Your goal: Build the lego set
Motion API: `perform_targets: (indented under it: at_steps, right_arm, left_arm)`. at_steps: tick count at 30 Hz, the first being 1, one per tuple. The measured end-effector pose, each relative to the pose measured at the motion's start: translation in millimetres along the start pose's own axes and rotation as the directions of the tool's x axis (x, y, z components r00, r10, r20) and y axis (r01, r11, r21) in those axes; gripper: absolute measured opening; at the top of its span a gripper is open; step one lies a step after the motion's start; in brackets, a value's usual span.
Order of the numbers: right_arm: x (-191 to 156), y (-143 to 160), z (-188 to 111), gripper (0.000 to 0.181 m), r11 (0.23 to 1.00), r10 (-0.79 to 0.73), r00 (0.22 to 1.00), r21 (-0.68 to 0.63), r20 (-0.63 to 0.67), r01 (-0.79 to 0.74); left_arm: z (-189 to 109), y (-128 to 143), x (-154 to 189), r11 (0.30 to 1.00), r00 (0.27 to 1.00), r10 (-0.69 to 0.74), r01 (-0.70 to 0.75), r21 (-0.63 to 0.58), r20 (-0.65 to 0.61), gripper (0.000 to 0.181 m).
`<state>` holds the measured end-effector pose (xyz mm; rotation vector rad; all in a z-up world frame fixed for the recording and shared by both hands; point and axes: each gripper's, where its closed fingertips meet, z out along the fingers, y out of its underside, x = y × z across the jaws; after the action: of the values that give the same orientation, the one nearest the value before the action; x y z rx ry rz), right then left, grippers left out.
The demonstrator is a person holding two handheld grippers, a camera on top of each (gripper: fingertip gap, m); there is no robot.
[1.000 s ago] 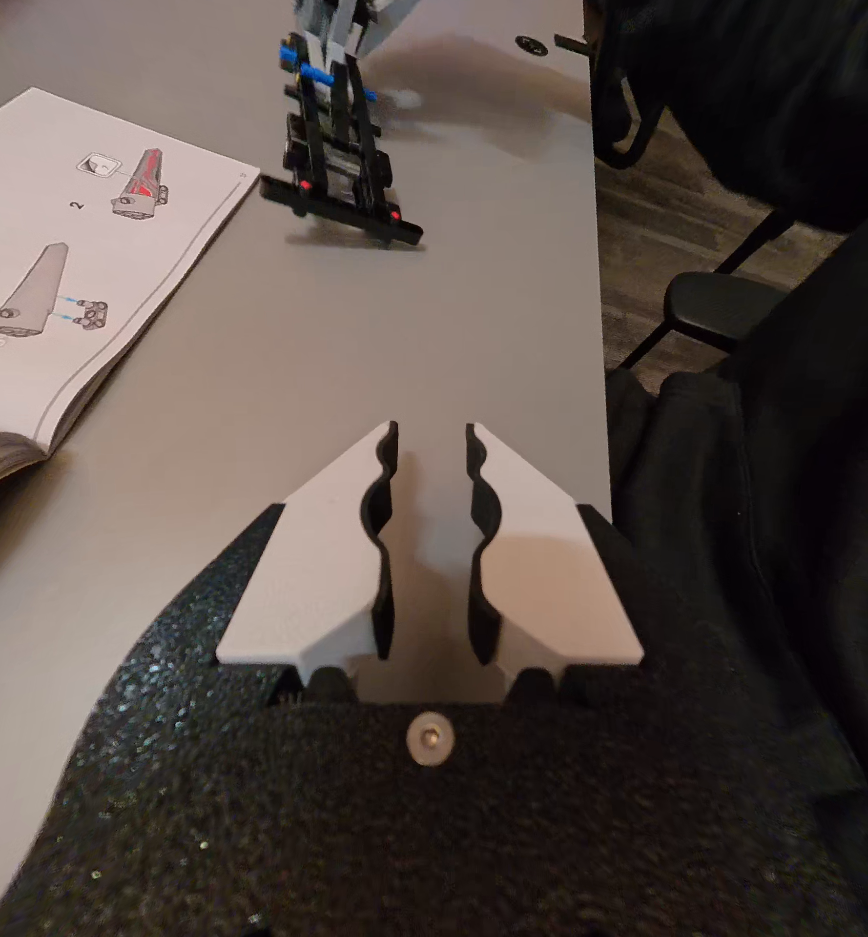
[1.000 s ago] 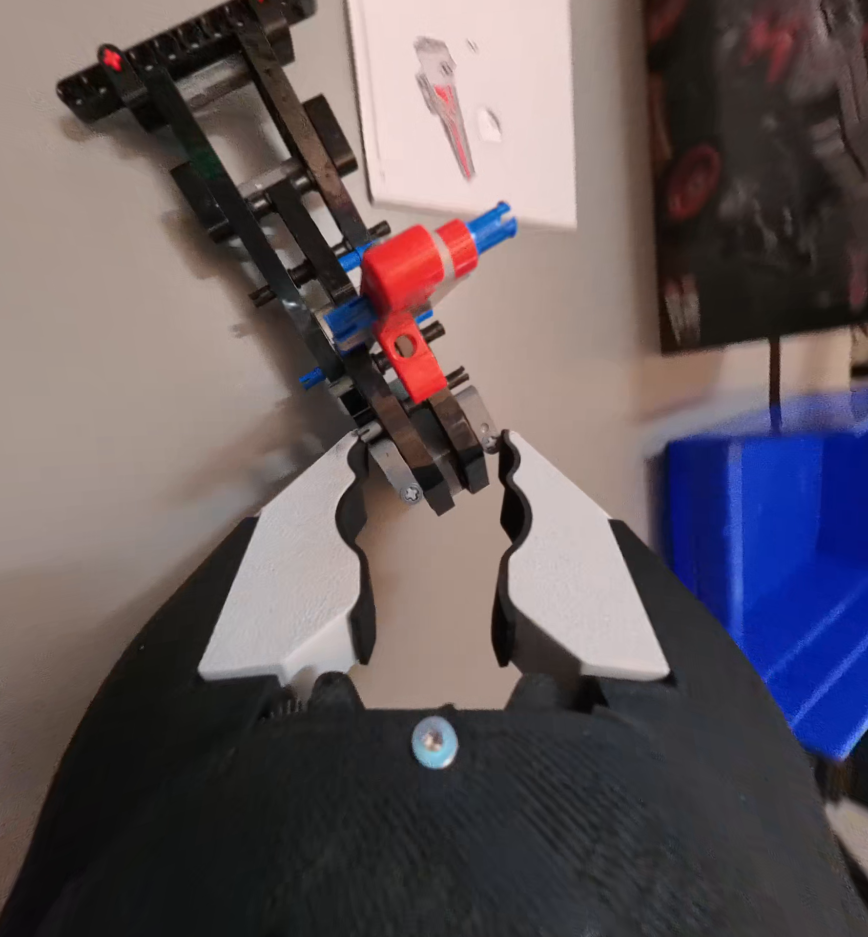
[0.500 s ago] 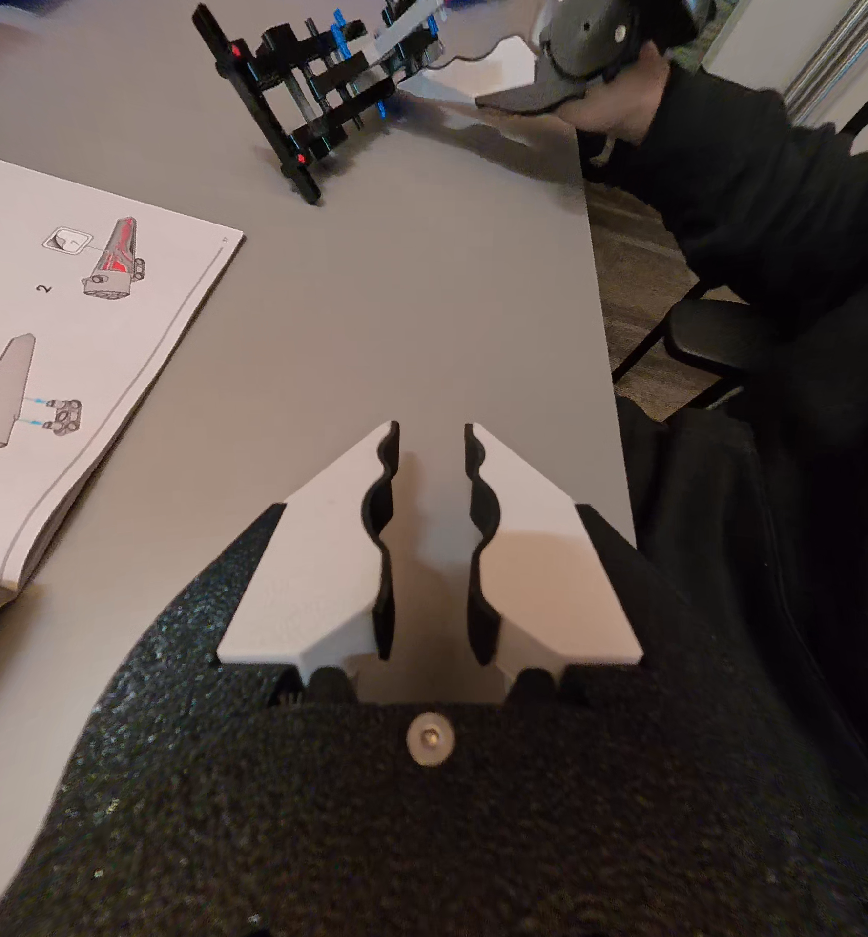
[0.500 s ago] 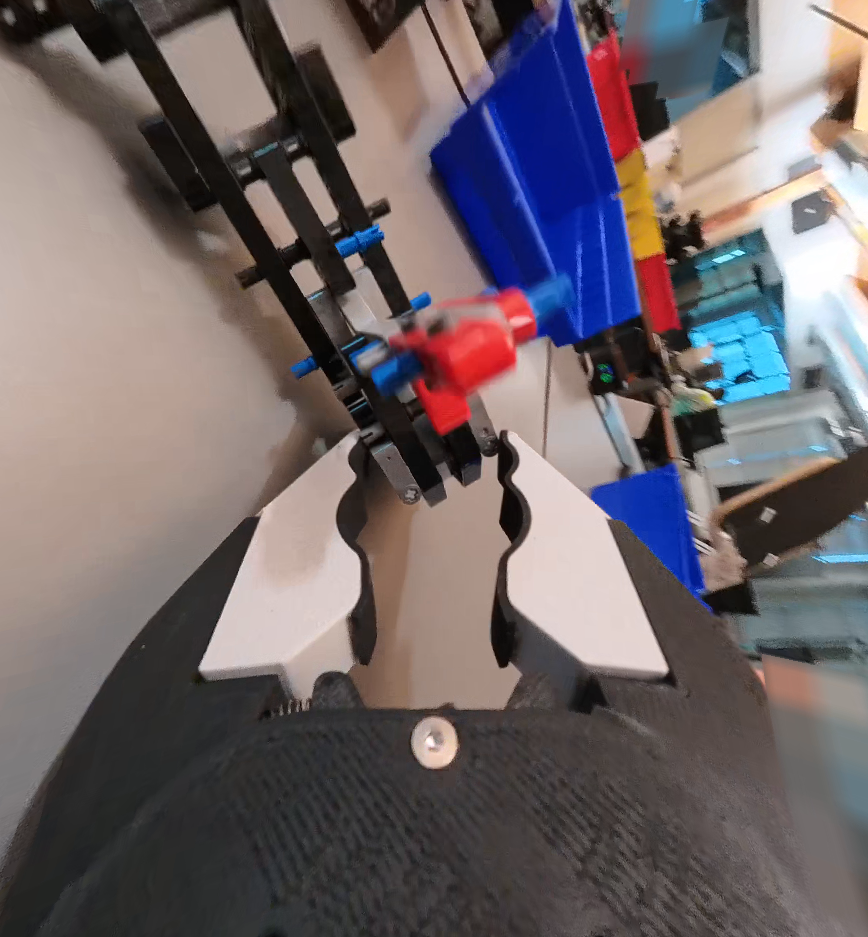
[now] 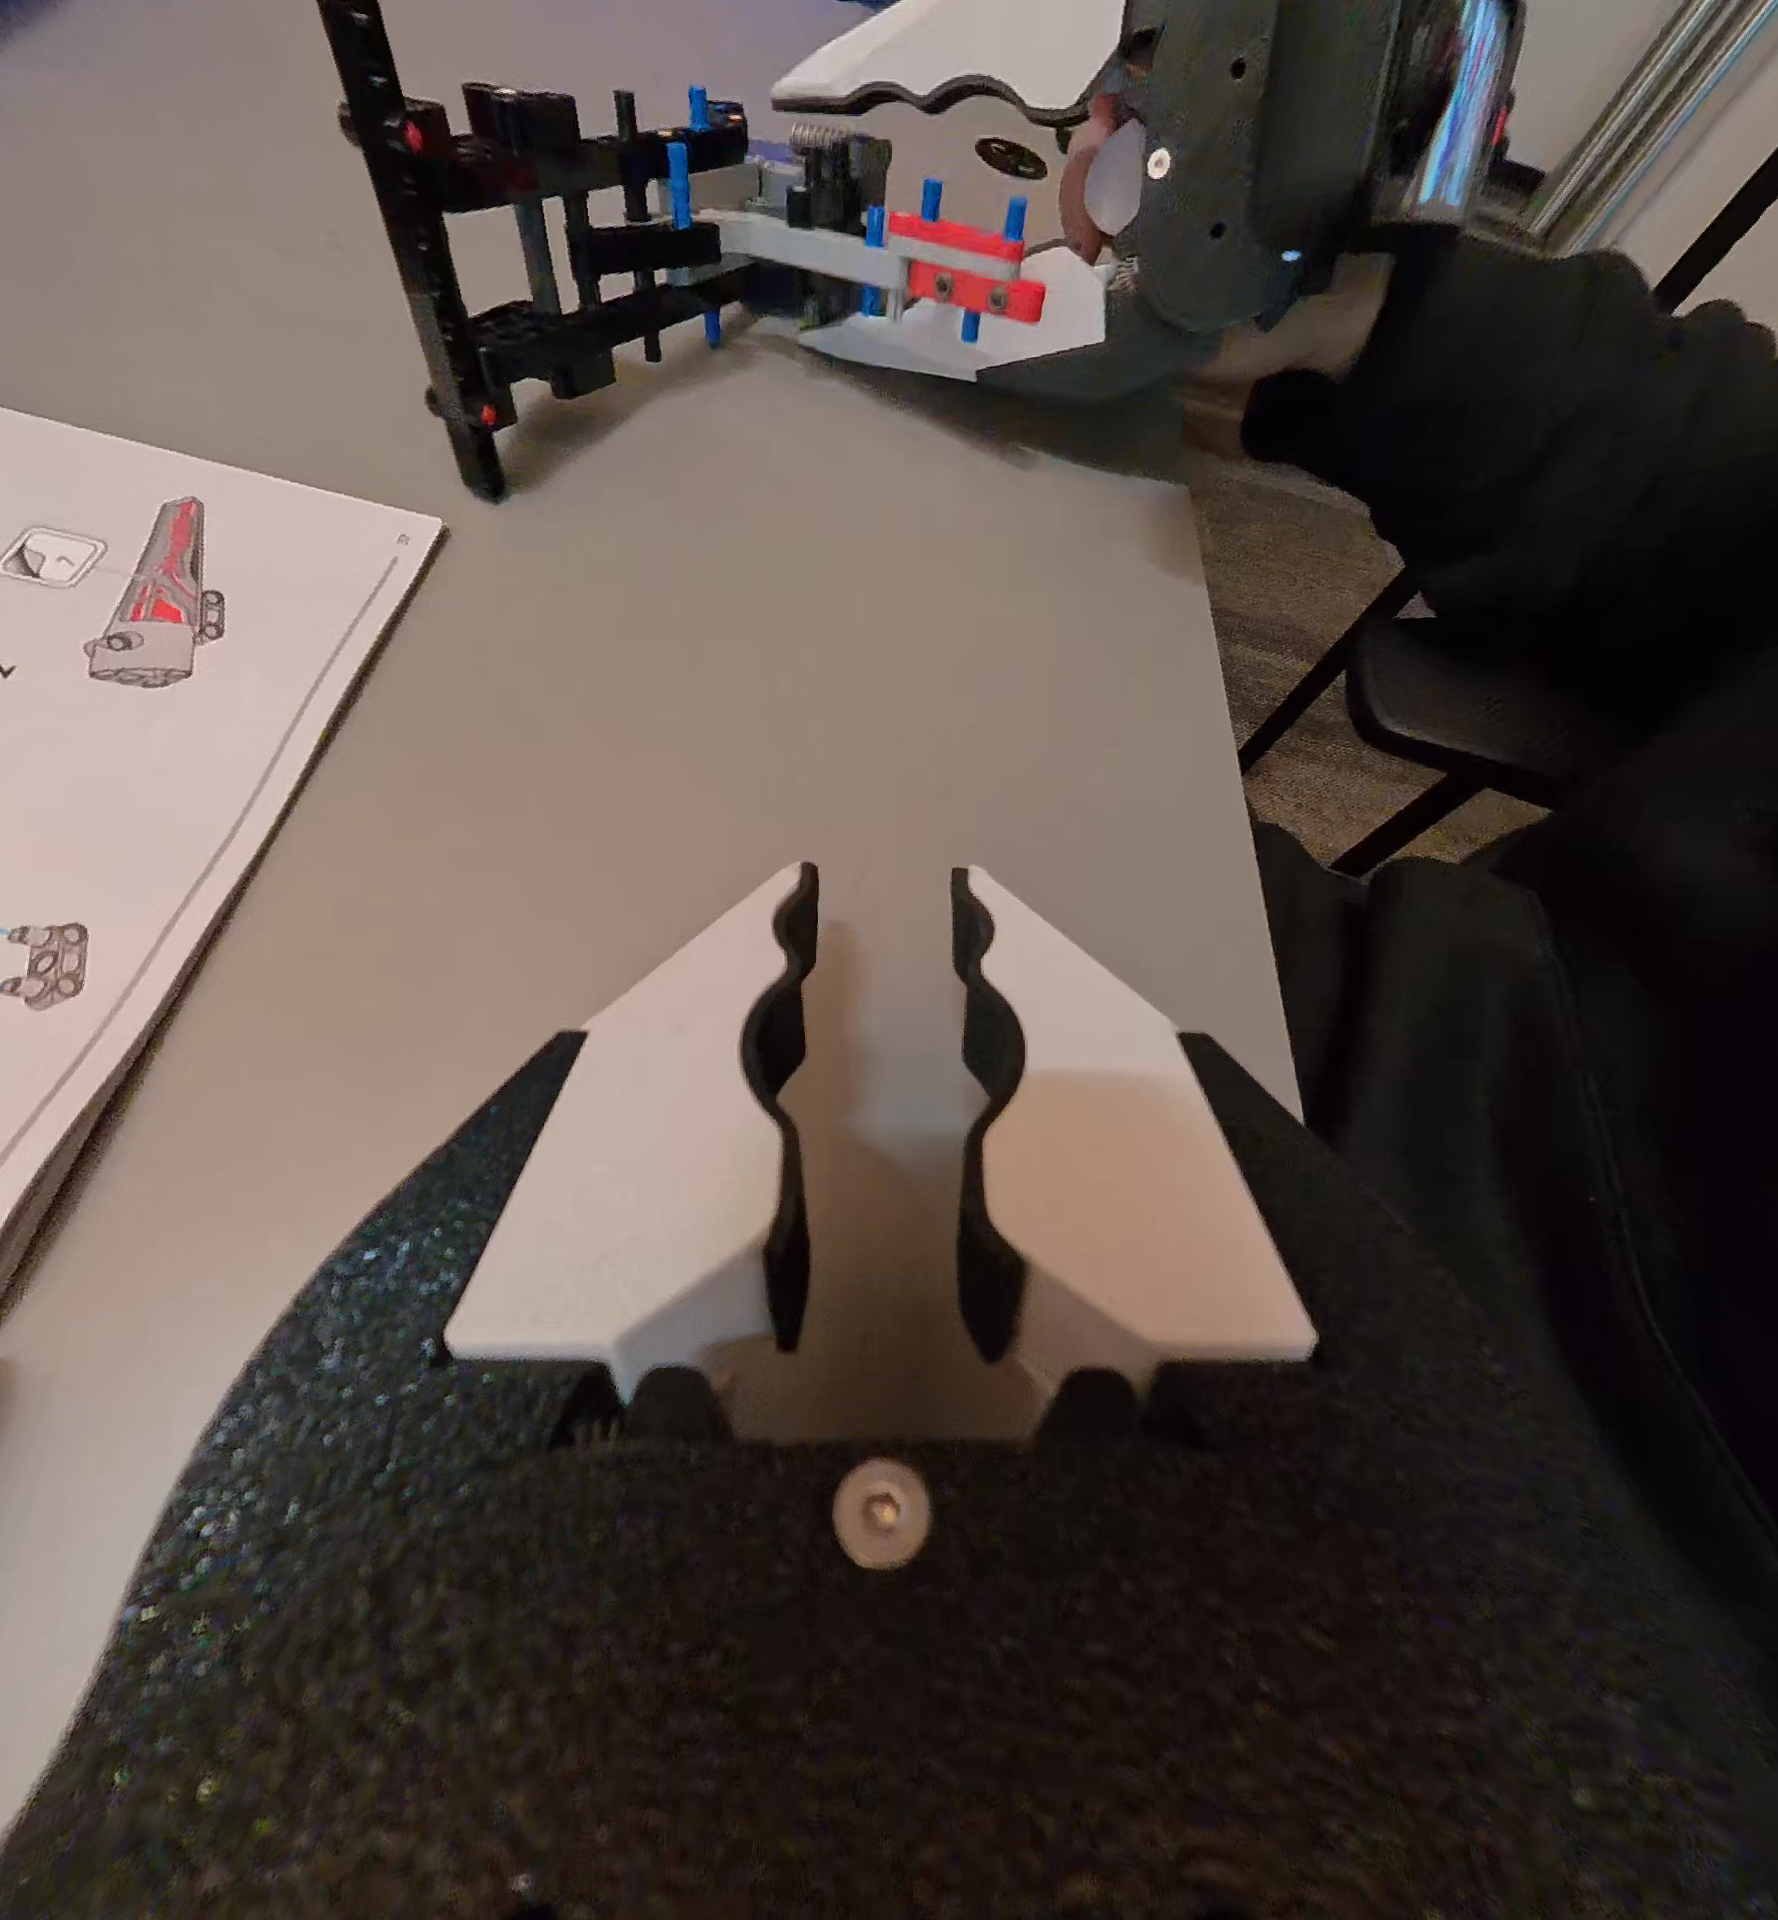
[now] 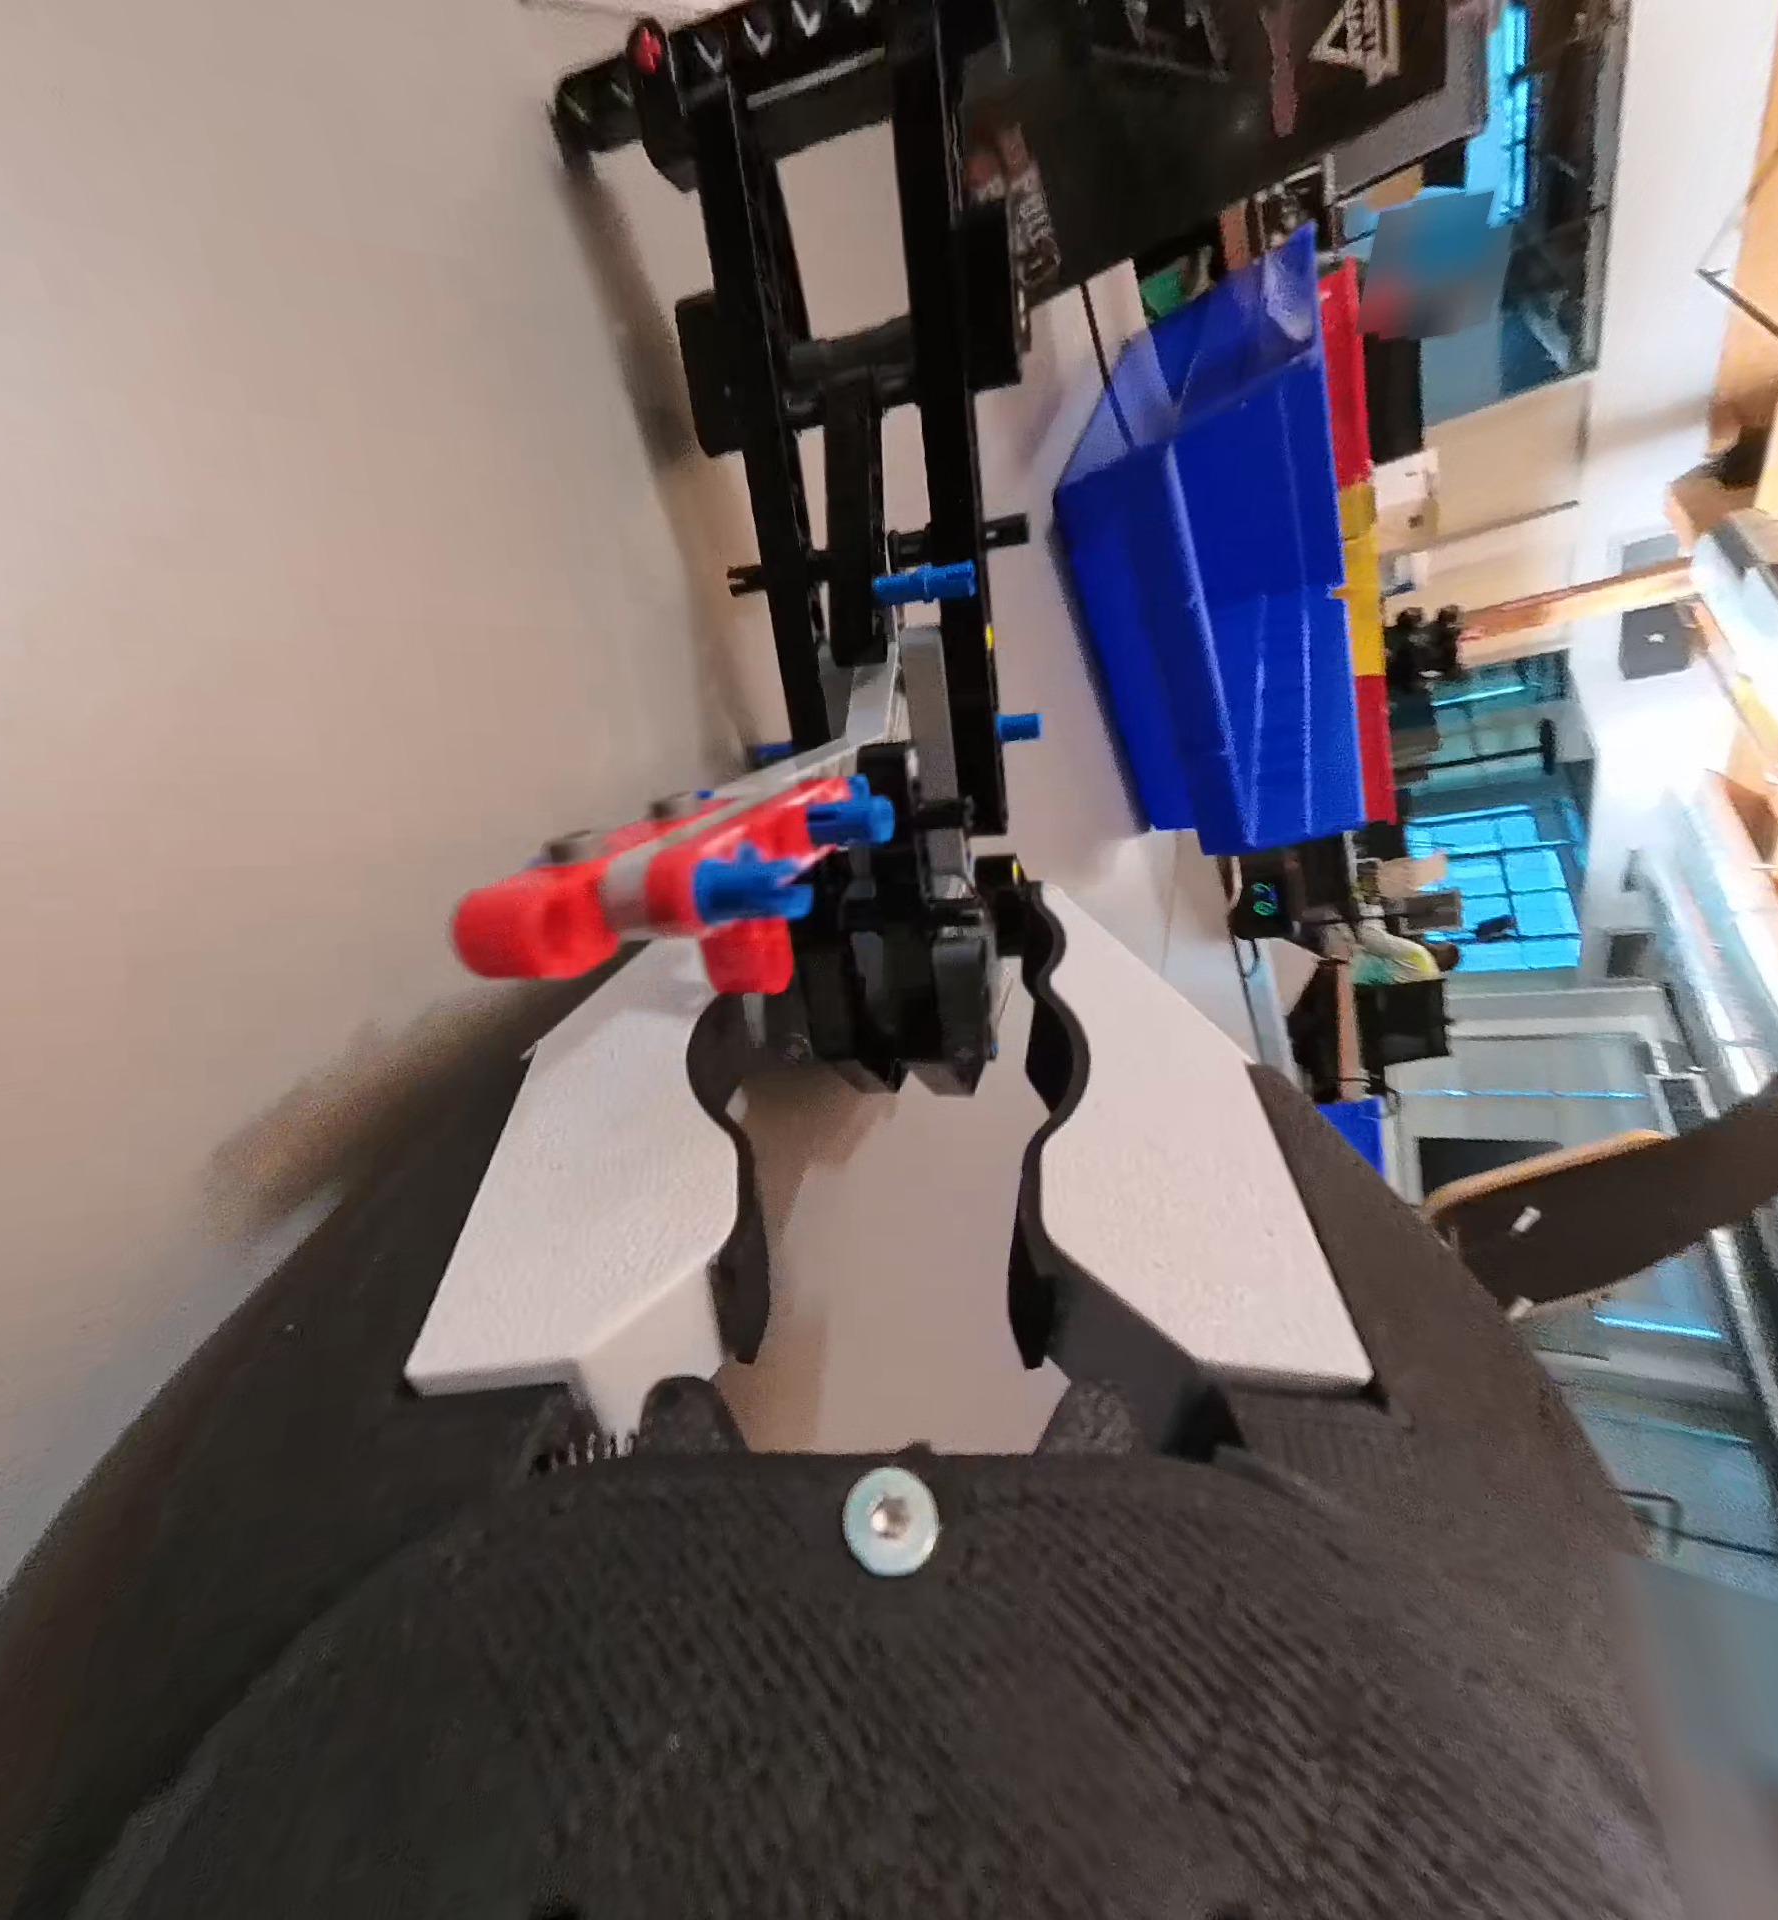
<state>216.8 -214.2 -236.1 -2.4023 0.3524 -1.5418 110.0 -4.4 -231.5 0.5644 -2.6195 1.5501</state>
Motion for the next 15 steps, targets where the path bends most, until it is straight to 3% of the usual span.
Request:
perform_targets:
  at_steps: [7, 15]
  right_arm:
    - [-6, -23, 8, 0.058, 0.979, 0.203, 0.977, -0.010, 0.068, -0.203]
    - [-8, -52, 28, 0.063, 0.975, 0.219, 0.971, 0.017, 0.100, -0.222]
  left_arm:
    - [1, -2, -6, 1.000, 1.000, -0.025, 0.025, 0.007, 0.013, 0.022]
    - [-14, 3, -11, 0.999, 0.996, -0.052, 0.050, 0.022, 0.073, 0.023]
